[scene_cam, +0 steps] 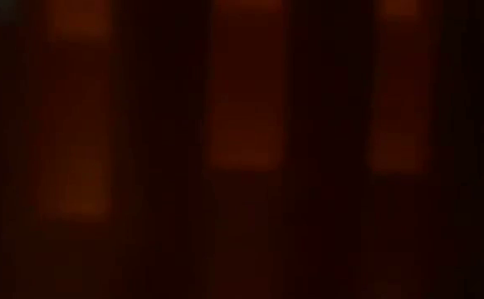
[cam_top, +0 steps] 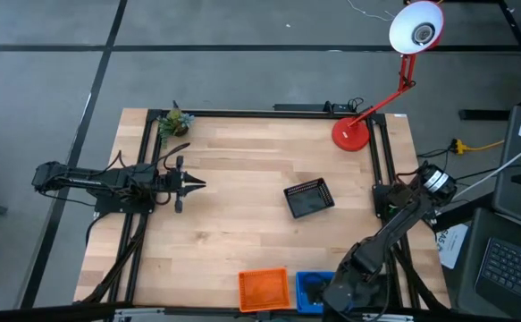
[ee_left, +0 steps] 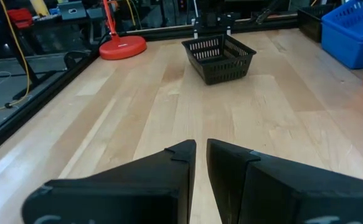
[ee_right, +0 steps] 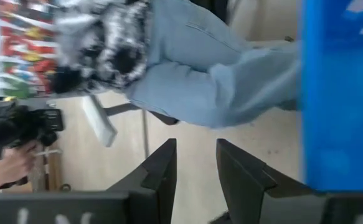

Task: Stack baskets by color
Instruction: Stack the top blue bin on the bottom blue bin, then stack the top black bin on the bottom black bin

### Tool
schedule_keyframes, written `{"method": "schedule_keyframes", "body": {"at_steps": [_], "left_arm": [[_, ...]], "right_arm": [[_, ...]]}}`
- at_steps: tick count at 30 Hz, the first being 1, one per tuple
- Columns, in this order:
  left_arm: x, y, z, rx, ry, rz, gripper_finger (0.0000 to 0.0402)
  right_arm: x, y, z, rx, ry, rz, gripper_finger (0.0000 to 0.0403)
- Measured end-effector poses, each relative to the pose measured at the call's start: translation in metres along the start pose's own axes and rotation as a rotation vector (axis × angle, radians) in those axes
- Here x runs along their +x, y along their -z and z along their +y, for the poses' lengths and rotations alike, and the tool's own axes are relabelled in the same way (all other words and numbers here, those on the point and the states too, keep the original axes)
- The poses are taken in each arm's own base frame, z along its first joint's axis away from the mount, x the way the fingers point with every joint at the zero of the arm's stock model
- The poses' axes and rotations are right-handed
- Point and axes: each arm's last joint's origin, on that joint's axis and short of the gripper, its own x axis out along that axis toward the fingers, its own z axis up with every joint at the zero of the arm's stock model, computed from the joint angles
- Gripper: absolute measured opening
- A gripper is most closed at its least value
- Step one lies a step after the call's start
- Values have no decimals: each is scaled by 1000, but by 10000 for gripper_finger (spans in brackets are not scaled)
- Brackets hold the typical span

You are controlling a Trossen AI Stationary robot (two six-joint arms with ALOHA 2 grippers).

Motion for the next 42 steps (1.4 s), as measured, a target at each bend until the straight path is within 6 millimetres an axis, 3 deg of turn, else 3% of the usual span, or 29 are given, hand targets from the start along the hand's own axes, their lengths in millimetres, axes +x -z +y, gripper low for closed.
{"method": "schedule_keyframes", "body": {"at_steps": [15,21,25,29,34,38,42], "left_arm": [[0,0,0,2,0,1,31],[0,0,0,3,0,1,31],[0,0,0,2,0,1,31],[0,0,0,2,0,1,31],[0,0,0,2,0,1,31],[0,0,0,3,0,1,31],[0,0,0,3,0,1,31]], "right_arm": [[-1,-14,-13,-23,16,36,112],[-17,-40,-5,-201,19,-3,112],[-39,-53,-13,-262,240,68,112],[-70,-58,-26,-321,639,127,112],[-101,-71,-37,-377,1064,31,112],[-113,-83,-51,-360,1165,2,112],[-117,-85,-77,-346,1169,109,112]]}}
